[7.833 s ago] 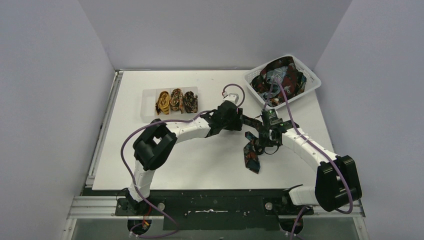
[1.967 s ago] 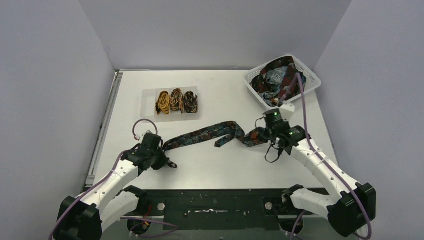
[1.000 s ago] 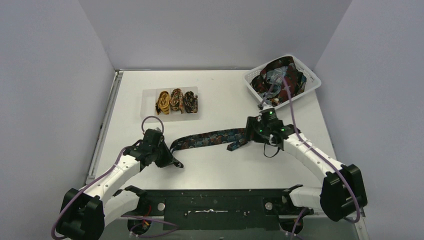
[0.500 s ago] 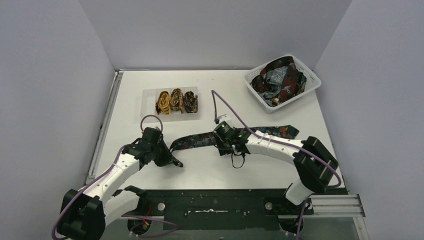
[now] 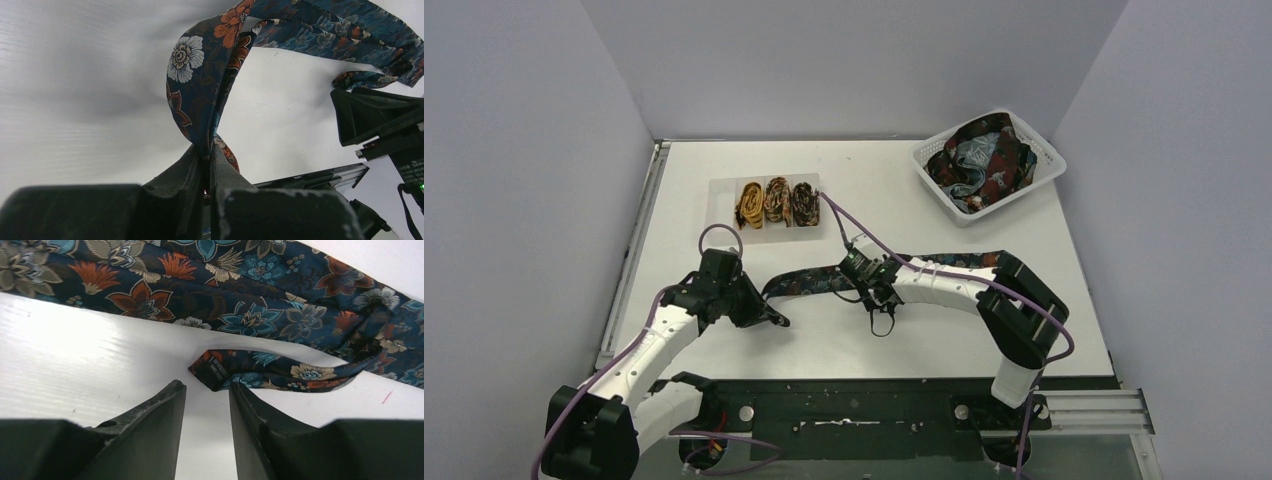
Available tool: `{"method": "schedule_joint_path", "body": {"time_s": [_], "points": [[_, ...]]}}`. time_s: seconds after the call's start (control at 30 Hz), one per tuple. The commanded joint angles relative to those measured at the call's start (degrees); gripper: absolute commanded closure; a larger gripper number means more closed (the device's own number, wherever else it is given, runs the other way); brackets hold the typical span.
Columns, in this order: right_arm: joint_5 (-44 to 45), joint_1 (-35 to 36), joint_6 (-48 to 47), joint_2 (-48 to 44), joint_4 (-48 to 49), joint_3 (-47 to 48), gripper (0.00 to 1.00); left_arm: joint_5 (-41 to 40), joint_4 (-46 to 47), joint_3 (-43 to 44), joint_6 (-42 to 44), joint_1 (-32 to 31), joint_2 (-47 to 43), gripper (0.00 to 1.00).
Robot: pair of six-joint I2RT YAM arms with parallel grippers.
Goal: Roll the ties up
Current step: Flatten out the tie at the center of the board.
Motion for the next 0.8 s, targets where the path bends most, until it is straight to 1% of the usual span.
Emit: {"method": "schedule_joint_path", "body": {"time_s": [0.0, 0.1, 0.13, 0.2, 0.3, 0.4, 0.53, 0.6, 0.67, 0.77], "points": [[-0.8, -1.9, -1.5, 1.6, 2.0, 1.9, 0.70, 2.4, 2.5, 0.0, 0.7, 0.7, -0.9, 1.00], [-1.5, -1.9, -1.6, 2.0, 2.6, 1.0, 0.75, 2.4, 2.4, -0.6, 0.7, 1.1, -1.0, 1.00], [-1.5, -2.2, -1.8, 2.2, 2.5, 0.7, 0.79, 2.6, 2.6, -0.8, 0.7, 1.2, -1.1, 1.00], [-1.5, -2.8, -1.9, 2.4, 2.7, 0.2, 0.85, 2.8, 2.7, -1.0, 0.8, 1.2, -1.1, 1.00], [-2.5, -3.8, -2.6, 1.9, 3.1, -0.4, 0.99, 3.0, 2.8, -1.2, 1.3, 1.4, -0.8, 1.00], [-1.9, -4.1, -3.2, 0.1, 2.6, 0.8, 1.00, 3.0, 2.6, -1.2, 1.9, 1.7, -0.4, 1.00], [1.7, -6.1, -3.8, -4.3, 1.4, 2.0, 1.00, 3.2, 2.4, -1.6, 2.3, 2.2, -0.4, 1.00], [1.6, -9.5, -4.3, -6.5, 1.8, 1.4, 1.00, 3.2, 2.4, -1.8, 2.3, 2.4, -0.6, 1.00], [2.2, -14.4, -4.5, -8.0, 1.9, 0.6, 1.00, 3.4, 2.6, -1.9, 2.2, 2.6, -0.6, 1.00], [2.6, -23.7, -5.1, -8.8, 5.7, -2.9, 1.00, 3.8, 3.1, -2.3, 2.2, 2.7, -0.5, 1.00]]}}
